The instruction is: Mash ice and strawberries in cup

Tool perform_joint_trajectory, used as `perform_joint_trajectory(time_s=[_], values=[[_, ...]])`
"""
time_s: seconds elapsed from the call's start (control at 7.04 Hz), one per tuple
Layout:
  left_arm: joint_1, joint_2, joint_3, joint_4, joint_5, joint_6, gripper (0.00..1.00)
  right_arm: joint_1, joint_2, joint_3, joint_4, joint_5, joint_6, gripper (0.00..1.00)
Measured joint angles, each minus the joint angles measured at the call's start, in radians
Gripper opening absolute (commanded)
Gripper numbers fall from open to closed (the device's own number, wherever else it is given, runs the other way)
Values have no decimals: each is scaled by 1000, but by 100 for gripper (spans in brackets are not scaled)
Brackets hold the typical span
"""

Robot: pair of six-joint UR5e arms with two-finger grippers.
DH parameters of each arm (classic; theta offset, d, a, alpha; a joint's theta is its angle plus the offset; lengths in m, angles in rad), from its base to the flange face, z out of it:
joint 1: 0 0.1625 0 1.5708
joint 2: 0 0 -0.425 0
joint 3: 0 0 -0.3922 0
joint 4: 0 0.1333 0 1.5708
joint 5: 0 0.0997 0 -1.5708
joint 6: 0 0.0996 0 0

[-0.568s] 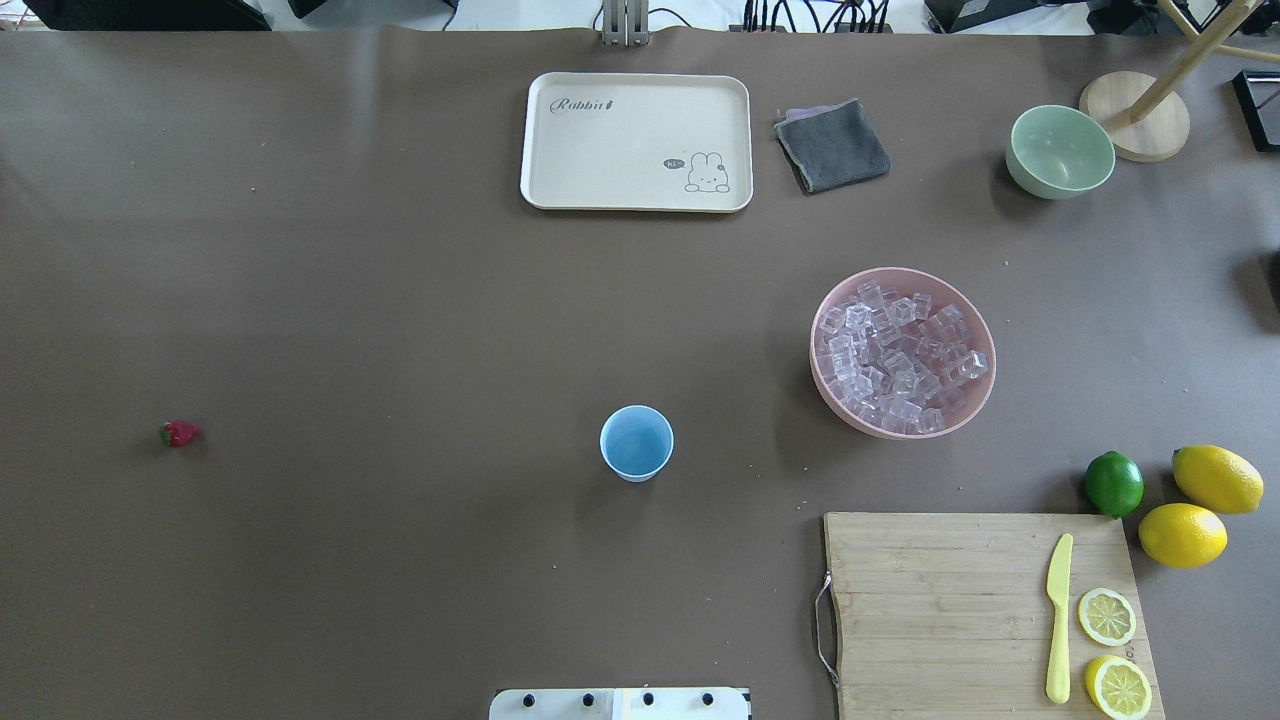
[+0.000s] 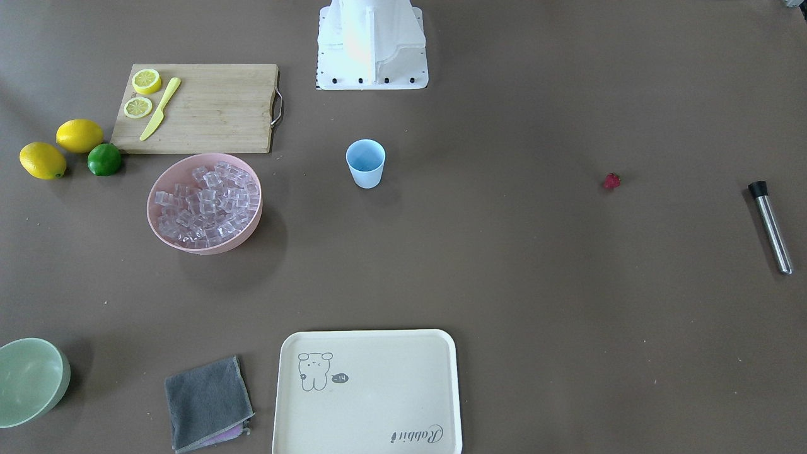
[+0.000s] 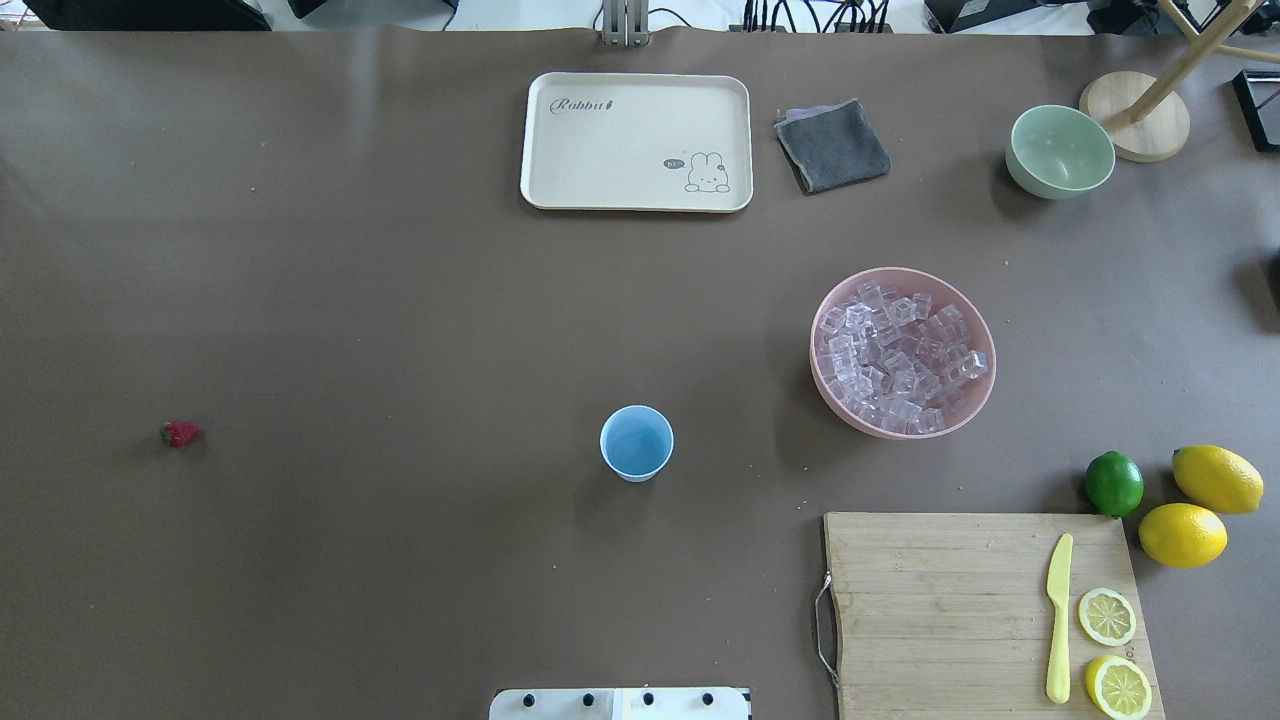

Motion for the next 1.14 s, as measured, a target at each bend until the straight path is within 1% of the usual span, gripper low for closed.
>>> perform_joint_trajectory(time_s=[0.43, 0.71, 1.14], values=[[-5, 58, -36, 0, -13, 3, 98, 1, -9, 15, 0, -1, -4, 100], [-6, 68, -41, 2, -10, 11, 98, 1, -15, 30, 0, -4, -10, 100], [-7, 67, -42, 4, -9, 10, 98, 1, -58, 60, 18, -10, -11, 100]])
